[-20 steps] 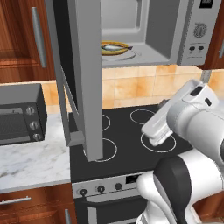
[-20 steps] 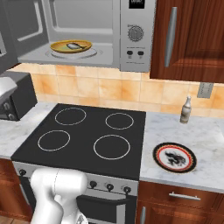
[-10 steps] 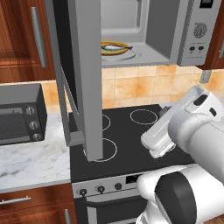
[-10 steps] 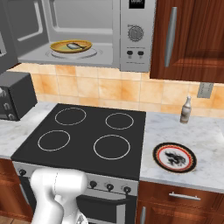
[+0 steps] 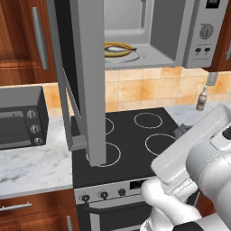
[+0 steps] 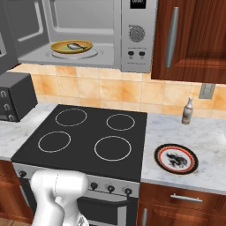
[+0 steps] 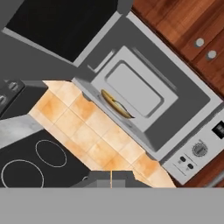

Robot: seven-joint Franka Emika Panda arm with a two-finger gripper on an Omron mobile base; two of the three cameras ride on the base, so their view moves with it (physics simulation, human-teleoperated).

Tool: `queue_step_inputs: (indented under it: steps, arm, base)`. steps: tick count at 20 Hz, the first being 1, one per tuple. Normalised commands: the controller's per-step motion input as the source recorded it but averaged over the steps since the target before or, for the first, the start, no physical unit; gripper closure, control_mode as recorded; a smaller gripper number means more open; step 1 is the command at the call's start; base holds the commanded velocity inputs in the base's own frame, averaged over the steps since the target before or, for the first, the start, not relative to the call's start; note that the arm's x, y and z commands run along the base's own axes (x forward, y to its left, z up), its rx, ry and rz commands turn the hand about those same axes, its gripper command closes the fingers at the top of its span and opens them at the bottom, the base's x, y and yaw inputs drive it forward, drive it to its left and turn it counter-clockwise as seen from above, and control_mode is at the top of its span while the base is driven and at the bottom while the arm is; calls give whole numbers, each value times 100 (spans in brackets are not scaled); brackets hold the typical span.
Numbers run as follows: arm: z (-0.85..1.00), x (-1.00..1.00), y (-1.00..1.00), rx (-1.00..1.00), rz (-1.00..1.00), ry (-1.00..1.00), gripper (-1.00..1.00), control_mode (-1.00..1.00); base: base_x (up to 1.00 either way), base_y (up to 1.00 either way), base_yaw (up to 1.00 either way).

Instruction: Pick the fish from the counter and place it in the microwave. Then turn on the microwave.

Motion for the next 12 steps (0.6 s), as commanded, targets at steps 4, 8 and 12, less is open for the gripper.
queue_step_inputs:
  steps: [4,8,12]
  arm:
    - [-18,-40,0,0,0,-10,100,-100]
    - [-17,-25,13,0,0,-7,100,-100]
    - [-12,-30,31,0,0,-10,100,-100]
  base:
    - [0,0,0]
    - [0,0,0]
    - [0,0,0]
